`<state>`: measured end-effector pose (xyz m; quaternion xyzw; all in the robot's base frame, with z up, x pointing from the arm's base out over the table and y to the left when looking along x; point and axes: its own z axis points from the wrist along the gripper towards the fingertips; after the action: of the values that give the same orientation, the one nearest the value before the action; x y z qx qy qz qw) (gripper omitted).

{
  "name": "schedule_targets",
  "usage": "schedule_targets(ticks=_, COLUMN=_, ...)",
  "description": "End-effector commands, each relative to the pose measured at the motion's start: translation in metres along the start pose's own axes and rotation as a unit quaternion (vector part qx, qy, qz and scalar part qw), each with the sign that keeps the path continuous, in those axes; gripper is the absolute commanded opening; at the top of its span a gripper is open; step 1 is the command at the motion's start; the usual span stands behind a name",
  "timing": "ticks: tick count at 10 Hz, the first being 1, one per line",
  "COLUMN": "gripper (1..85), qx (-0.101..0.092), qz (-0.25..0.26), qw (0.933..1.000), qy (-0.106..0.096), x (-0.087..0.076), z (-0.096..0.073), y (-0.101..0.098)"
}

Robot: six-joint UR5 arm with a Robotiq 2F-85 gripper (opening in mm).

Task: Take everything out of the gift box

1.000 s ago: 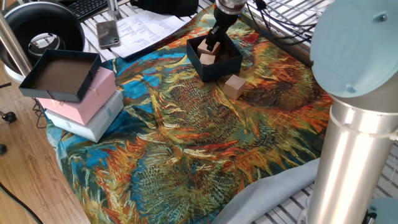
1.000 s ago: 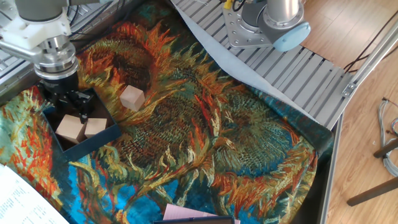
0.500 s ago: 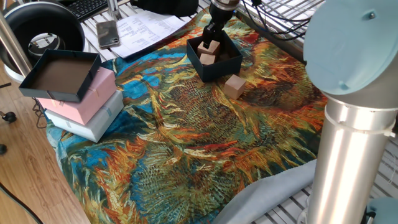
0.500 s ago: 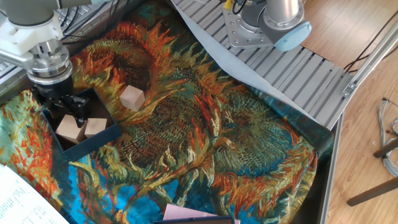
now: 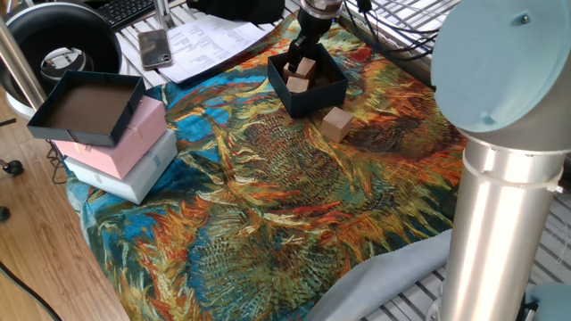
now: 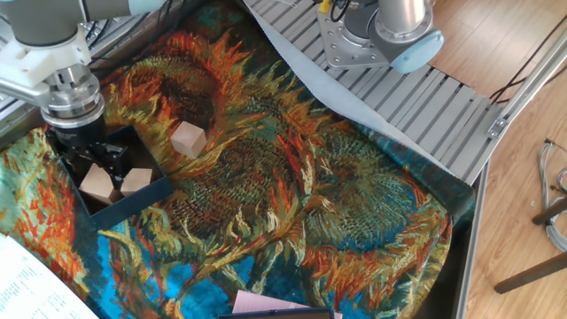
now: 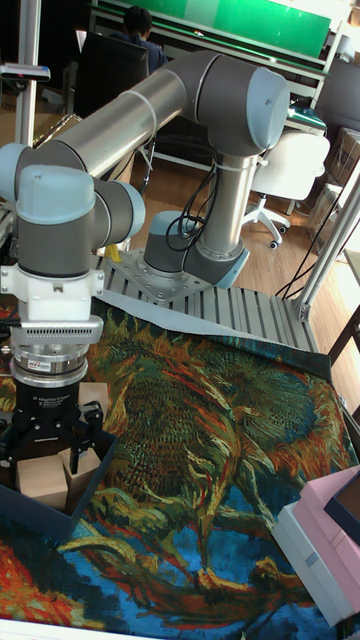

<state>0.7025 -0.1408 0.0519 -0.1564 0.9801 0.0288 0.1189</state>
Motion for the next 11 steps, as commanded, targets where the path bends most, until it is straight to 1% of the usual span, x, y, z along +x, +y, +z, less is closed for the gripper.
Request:
schedule_targets(ticks=1, gripper=72.3, qx=-0.005, qz=0.002, qw=1.0, qy=-0.008, x=-0.004, z=0.006, y=0.001)
schedule_targets(ticks=3, gripper=72.3, qx=0.001, qz=-0.001, qw=1.0, qy=-0.01, x=-0.005, z=0.009, y=-0.003)
schedule_targets(ticks=5, gripper=72.3, qx=0.007, qz=-0.001, qw=0.9998, qy=-0.018, x=-0.007, z=0.01, y=-0.009)
schedule_targets(ticks=7, gripper=71.3, qx=0.015, qz=-0.003, qw=0.9997, qy=-0.018, x=-0.007, z=0.01, y=-0.015)
schedule_targets(ticks=8, gripper=70.3, qx=0.018, qz=-0.004, qw=0.9997, qy=-0.019, x=-0.008, z=0.012, y=-0.018)
schedule_targets(ticks=11, gripper=69.7, qx=0.016, qz=-0.007, qw=0.9995, qy=-0.027, x=-0.008, z=0.02, y=-0.018)
